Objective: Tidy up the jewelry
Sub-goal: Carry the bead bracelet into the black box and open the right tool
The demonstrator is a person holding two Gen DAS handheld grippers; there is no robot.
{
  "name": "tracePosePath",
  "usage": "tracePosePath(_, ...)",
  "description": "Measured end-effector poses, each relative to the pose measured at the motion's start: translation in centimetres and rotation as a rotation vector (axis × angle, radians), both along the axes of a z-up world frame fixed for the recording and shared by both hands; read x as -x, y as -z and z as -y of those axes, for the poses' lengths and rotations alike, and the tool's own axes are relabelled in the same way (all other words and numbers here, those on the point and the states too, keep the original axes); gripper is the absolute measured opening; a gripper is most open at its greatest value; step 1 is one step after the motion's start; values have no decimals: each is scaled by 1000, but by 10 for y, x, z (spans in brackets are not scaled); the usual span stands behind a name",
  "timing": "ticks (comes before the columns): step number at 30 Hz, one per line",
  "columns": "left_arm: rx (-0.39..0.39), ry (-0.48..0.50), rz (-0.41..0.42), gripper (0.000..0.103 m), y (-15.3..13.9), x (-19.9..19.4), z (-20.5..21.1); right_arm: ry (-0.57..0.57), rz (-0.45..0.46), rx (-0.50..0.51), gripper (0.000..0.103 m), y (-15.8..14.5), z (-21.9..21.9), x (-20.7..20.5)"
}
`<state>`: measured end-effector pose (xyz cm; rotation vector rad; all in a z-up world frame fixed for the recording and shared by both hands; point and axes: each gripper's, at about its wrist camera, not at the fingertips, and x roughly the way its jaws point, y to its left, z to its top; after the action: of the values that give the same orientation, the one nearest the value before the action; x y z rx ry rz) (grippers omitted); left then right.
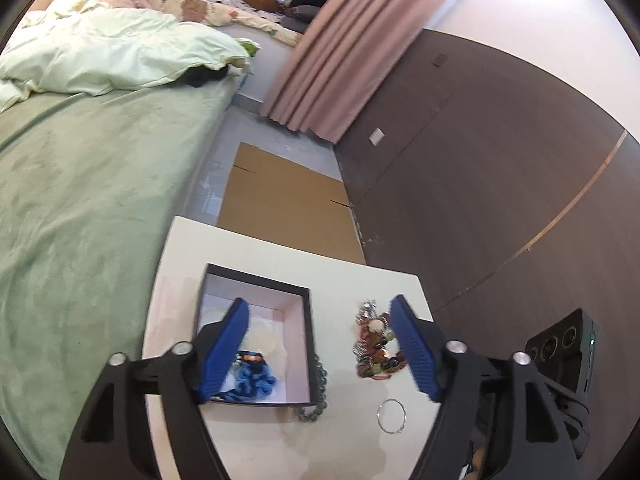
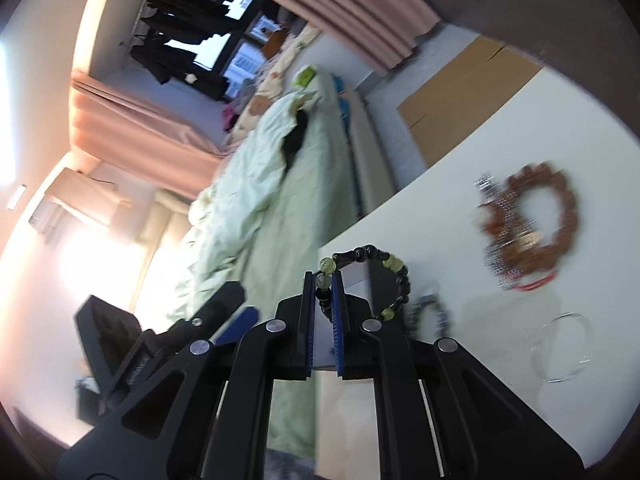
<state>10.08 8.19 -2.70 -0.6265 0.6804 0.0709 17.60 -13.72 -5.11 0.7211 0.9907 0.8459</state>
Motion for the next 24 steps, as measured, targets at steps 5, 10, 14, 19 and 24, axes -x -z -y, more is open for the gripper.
tracePosePath(5,-8,-50,4,95,0,6,-13,-145,-47,-86,11,8,-43,-6)
tracePosePath(10,1,-79,-12,95,3,9,-24,-112,-50,-17,66,11,-45,-5)
tracePosePath(14,9,-104,-36,95,7,11,-33,-44,4,82,66,5,-32,-4)
tracePosePath(19,16,-124,-52,95,10,14,-41,13,62,390,65,13,-36,0)
tracePosePath(24,27,-146,-67,95,13,17,-48,-18,6,586,40,43,-47,-3)
